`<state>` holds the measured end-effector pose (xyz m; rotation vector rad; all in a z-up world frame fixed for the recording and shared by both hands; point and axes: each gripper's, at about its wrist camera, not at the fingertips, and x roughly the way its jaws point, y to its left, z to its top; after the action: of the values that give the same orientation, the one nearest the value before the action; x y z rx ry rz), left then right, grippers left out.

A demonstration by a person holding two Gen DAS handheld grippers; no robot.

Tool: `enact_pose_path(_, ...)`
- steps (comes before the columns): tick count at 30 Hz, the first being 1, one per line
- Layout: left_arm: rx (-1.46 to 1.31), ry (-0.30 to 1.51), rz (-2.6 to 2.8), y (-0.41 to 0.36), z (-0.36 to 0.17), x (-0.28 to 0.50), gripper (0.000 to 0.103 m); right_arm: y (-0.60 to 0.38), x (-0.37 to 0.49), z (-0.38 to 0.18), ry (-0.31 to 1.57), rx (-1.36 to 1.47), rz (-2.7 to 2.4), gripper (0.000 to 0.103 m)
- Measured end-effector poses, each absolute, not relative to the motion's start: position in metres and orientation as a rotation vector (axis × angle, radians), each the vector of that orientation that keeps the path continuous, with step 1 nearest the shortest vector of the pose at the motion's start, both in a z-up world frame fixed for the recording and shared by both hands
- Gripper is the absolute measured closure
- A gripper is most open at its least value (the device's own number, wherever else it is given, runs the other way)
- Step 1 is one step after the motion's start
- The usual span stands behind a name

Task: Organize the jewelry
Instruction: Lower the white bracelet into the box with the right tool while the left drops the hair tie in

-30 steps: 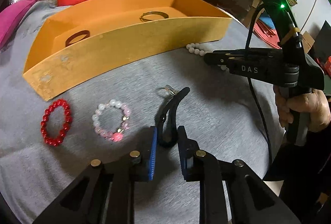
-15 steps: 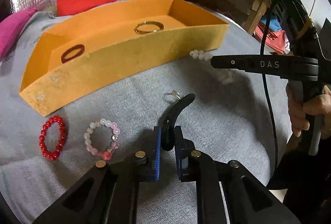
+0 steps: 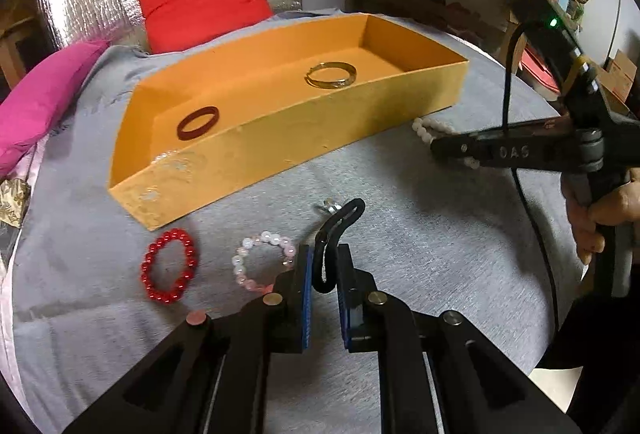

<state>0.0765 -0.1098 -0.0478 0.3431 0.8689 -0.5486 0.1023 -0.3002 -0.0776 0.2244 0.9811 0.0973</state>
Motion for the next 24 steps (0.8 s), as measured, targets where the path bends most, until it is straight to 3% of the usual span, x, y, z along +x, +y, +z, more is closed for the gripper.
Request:
enact_pose_path(6,0.332,0.856,-0.526,-0.098,-0.043,0.076,0.091,-0.287,0.107,-0.082,0.989,0.176,0.101,0.092)
enact_pose_path(24,0.299,0.832,-0.467,-0.080,-0.034,0.077,0.091,-0.286,0.109,-0.067,0.913,0.493,0.357,0.092)
